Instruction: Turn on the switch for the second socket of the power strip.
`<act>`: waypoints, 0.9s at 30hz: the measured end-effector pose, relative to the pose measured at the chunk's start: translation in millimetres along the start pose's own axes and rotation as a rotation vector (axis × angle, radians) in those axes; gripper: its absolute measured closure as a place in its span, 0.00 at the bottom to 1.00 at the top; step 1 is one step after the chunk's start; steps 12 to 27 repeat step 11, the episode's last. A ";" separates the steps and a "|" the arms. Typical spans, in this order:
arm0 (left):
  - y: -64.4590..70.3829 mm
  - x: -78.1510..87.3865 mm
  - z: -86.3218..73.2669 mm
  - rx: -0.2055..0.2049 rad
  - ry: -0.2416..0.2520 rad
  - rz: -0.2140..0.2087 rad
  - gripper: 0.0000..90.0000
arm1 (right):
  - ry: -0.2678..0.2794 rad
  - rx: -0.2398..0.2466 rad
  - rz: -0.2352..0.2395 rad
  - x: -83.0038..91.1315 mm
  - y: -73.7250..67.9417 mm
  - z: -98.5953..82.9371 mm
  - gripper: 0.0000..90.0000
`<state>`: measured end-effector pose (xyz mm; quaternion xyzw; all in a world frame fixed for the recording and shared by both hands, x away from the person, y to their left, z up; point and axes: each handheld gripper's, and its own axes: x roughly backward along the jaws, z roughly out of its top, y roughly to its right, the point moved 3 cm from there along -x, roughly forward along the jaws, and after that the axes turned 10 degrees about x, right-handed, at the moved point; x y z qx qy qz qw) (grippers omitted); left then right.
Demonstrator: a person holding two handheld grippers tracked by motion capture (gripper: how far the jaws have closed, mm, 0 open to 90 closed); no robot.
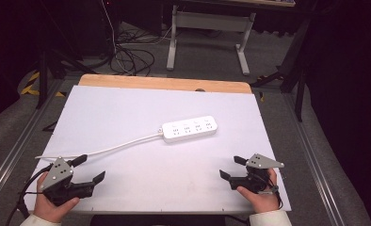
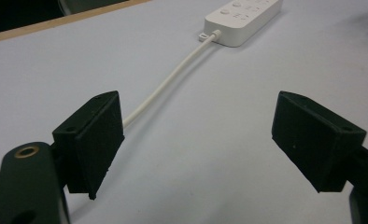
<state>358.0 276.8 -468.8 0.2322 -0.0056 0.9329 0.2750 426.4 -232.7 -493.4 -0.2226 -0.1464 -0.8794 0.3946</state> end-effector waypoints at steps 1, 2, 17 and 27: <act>0.2 -0.5 -0.2 0.004 0.003 -0.002 0.19 | -0.003 -0.005 0.002 -0.6 1.0 -2.7 0.21; -0.2 -0.8 -0.4 -0.001 0.001 -0.002 0.19 | -0.007 -0.011 -0.001 -0.8 2.0 -4.6 0.20; -4.9 -3.2 -2.9 0.031 0.008 -0.005 0.18 | -0.014 0.027 -0.037 1.0 6.5 -5.6 0.19; -4.9 -3.2 -2.9 0.031 0.008 -0.005 0.18 | -0.014 0.027 -0.037 1.0 6.5 -5.6 0.19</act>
